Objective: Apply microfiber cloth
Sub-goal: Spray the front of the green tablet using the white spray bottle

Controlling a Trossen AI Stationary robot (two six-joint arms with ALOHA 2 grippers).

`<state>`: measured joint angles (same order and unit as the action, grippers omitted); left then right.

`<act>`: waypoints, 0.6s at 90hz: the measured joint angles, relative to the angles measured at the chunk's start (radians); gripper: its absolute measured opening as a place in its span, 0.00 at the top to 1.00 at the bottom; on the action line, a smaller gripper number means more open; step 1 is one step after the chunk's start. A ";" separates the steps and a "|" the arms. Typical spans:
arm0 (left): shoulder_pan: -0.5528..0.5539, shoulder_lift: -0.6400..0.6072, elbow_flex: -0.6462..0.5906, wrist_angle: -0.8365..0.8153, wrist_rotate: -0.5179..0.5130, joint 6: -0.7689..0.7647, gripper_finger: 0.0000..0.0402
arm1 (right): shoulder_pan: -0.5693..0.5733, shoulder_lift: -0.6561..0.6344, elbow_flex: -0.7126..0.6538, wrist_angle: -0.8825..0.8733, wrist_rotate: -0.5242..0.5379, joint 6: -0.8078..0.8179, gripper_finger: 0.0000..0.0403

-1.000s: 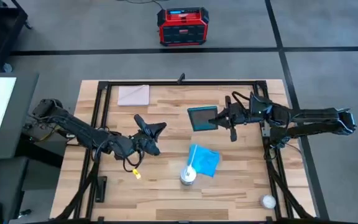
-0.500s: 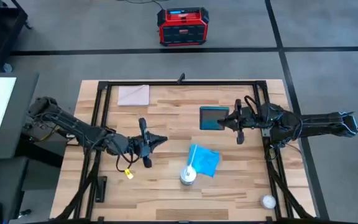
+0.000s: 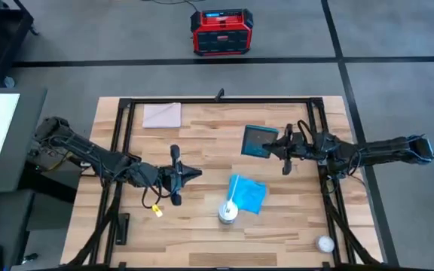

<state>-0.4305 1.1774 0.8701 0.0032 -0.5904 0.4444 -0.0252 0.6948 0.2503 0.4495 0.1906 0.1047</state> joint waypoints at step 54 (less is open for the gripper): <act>0.061 0.002 0.039 -0.110 0.145 0.000 1.00 | 0.189 0.185 -0.011 0.134 0.282 -0.027 0.97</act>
<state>-0.3698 1.1799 0.9091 -0.1073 -0.4458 0.4441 0.1636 0.8801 0.2394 0.5838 0.4731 0.0780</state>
